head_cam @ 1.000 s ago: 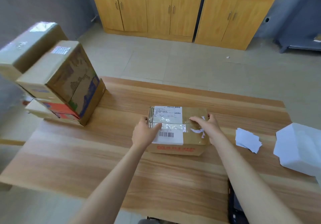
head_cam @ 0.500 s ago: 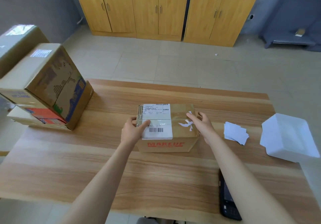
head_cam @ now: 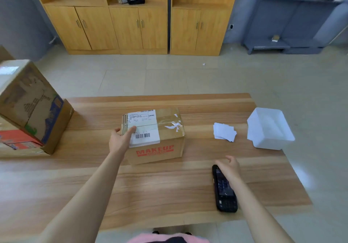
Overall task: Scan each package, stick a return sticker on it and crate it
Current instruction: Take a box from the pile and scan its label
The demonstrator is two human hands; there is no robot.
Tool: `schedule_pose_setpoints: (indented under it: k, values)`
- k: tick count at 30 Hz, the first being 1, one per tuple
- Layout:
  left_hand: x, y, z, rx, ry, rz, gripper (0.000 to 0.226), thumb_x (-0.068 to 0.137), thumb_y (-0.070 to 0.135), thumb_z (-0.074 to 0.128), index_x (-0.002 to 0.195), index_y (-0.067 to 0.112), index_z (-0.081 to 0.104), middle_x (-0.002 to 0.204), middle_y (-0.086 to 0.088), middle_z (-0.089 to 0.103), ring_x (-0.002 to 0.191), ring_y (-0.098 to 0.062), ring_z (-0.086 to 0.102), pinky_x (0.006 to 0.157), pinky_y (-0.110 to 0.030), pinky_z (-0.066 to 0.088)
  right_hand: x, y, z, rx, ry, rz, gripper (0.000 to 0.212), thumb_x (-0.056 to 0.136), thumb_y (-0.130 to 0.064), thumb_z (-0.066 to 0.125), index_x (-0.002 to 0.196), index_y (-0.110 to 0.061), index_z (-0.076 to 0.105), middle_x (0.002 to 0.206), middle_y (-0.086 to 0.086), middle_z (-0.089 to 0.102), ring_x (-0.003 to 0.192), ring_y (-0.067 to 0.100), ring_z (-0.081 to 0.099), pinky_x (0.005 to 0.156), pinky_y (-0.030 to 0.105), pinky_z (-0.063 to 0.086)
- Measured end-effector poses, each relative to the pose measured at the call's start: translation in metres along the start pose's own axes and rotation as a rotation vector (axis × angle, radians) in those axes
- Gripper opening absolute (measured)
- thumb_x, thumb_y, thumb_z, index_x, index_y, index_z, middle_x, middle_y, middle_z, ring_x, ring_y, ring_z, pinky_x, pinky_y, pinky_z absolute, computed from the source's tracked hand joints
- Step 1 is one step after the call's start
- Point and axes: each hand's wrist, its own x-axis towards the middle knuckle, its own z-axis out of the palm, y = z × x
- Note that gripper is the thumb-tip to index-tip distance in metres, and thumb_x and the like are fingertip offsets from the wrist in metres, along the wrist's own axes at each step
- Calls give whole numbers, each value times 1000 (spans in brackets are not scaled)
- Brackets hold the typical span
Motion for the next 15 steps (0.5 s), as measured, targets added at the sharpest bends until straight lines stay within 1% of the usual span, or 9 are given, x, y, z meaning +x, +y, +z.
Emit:
schedule_pose_setpoints:
  k: [2, 4, 5, 6, 8, 11, 13, 14, 15]
  values:
    - [-4, -1, 3, -4, 6, 7, 74, 78, 46, 70, 135, 11, 40, 129, -11, 56, 112, -29, 57, 95, -43, 48, 0, 20, -2, -25, 15, 13, 68, 76, -24, 75, 135, -12, 43, 136, 9, 48, 118, 28, 50, 93, 38, 45]
    - [-7, -3, 4, 9, 11, 19, 69, 80, 44, 68, 134, 10, 42, 129, -11, 56, 113, -28, 56, 89, -36, 46, 1, 39, -1, -66, 32, 40, 73, 68, -28, 79, 132, -15, 46, 131, 8, 53, 115, 29, 53, 95, 42, 46]
    - [-9, -4, 4, 17, 12, 24, 68, 81, 43, 67, 134, 9, 42, 129, -10, 55, 113, -28, 55, 87, -35, 45, 2, 49, 0, -87, 46, 53, 76, 64, -29, 81, 131, -17, 46, 129, 8, 54, 113, 30, 54, 95, 44, 46]
    - [-11, -5, 4, 23, 10, 31, 67, 81, 44, 67, 134, 9, 42, 128, -10, 55, 114, -28, 54, 88, -36, 44, 3, 57, 2, -99, 60, 63, 80, 61, -30, 81, 131, -19, 45, 130, 9, 53, 114, 31, 53, 95, 46, 46]
    - [-12, -8, 2, 29, -1, 43, 68, 81, 45, 67, 134, 11, 43, 128, -9, 56, 113, -28, 54, 93, -38, 45, 2, 67, 6, -111, 67, 74, 89, 58, -30, 82, 135, -19, 40, 133, 10, 49, 118, 33, 50, 98, 48, 44]
    - [-14, -10, -1, 23, -20, 40, 70, 79, 48, 68, 134, 12, 43, 127, -9, 56, 111, -28, 56, 97, -43, 45, 12, 85, 15, -131, 28, 105, 105, 55, -30, 84, 142, -17, 26, 135, 12, 45, 121, 35, 46, 100, 50, 42]
    - [-16, -10, -1, 13, -31, 40, 72, 79, 48, 68, 135, 12, 41, 127, -9, 56, 112, -27, 56, 97, -43, 46, 15, 93, 20, -179, 33, 114, 114, 48, -32, 82, 144, -20, 21, 134, 14, 44, 120, 35, 45, 98, 53, 42]
    - [-17, -11, -1, 10, -39, 44, 72, 80, 48, 67, 136, 12, 40, 127, -7, 55, 112, -27, 55, 95, -41, 46, 7, 89, 19, -218, 39, 113, 117, 48, -32, 82, 145, -21, 18, 136, 14, 42, 122, 35, 43, 98, 53, 42]
    - [-18, -11, 0, 8, -46, 48, 71, 81, 46, 66, 137, 11, 39, 126, -6, 54, 111, -26, 54, 91, -39, 45, -5, 82, 18, -273, 43, 113, 117, 53, -31, 83, 147, -20, 14, 139, 15, 38, 125, 36, 40, 99, 51, 41]
